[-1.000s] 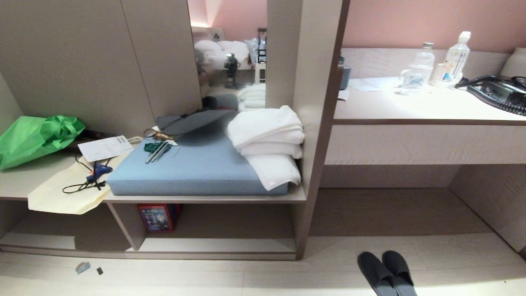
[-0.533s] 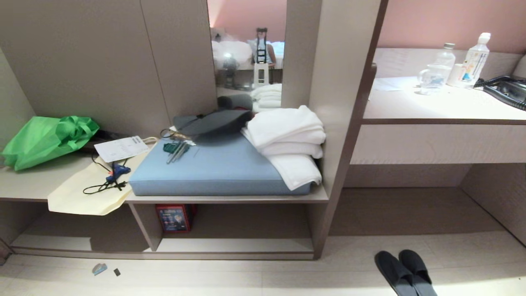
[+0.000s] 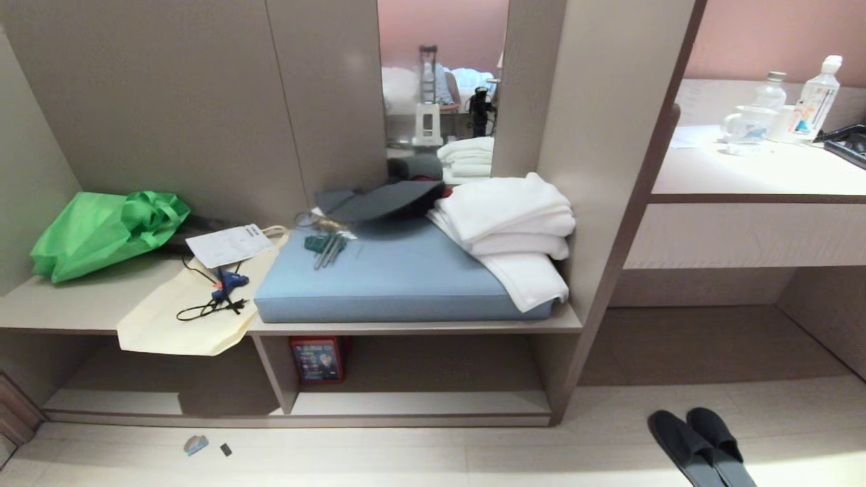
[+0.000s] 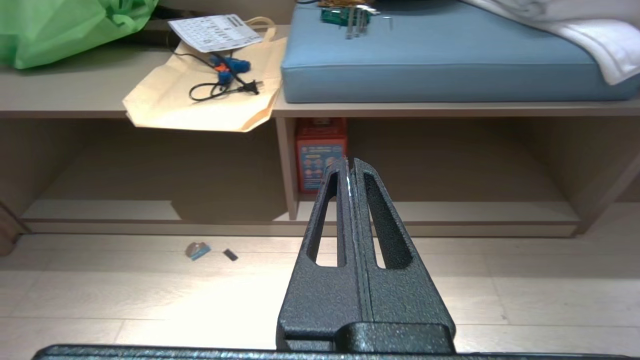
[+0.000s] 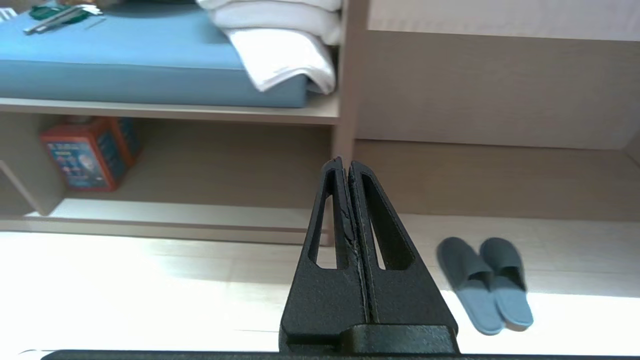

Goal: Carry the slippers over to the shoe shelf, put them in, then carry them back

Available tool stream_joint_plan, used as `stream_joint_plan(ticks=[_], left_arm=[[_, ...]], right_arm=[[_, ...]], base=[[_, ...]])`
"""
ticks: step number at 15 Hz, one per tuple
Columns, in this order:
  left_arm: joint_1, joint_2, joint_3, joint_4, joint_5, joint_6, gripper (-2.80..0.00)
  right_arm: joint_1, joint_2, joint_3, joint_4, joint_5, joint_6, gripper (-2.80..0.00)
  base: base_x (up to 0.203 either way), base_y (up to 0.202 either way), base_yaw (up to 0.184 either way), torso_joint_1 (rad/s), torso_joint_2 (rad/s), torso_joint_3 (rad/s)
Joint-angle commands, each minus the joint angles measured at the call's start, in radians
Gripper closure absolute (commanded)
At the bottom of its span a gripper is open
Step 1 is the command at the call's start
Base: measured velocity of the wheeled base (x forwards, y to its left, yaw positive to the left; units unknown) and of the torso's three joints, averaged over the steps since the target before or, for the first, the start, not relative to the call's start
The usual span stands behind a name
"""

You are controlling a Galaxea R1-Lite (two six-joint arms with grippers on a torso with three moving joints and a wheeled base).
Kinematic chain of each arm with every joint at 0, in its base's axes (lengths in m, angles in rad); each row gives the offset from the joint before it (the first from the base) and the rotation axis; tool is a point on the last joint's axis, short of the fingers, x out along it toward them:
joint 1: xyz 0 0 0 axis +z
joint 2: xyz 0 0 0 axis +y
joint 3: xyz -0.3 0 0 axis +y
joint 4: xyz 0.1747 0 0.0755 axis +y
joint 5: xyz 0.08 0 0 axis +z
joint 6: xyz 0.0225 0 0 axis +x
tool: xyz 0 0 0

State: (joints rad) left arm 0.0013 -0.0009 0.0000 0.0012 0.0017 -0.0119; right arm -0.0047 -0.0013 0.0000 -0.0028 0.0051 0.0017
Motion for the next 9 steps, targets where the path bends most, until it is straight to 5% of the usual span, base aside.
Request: stream_joint_plan(ticks=[1, 6, 9], left_arm=[[0.0, 0.001, 0.0, -0.001, 0.0, 0.0, 0.0], [0.0, 0.001, 0.0, 0.0, 0.001, 0.0, 0.0], [0.0, 0.001, 0.0, -0.001, 0.0, 0.004, 0.0]], right_arm=[[0.0, 0.0, 0.0, 0.0, 0.001, 0.0, 0.0], [0.0, 0.0, 0.0, 0.0, -0.001, -0.002, 0.0], [0.0, 0.0, 0.0, 0.0, 0.001, -0.002, 0.0]], base=[[0.0, 0.196, 0.002, 0.002, 0.0, 0.003], [0.0, 0.178, -0.003, 0.003, 0.0, 0.003], [0.0, 0.022, -0.002, 0.001, 0.0, 0.002]])
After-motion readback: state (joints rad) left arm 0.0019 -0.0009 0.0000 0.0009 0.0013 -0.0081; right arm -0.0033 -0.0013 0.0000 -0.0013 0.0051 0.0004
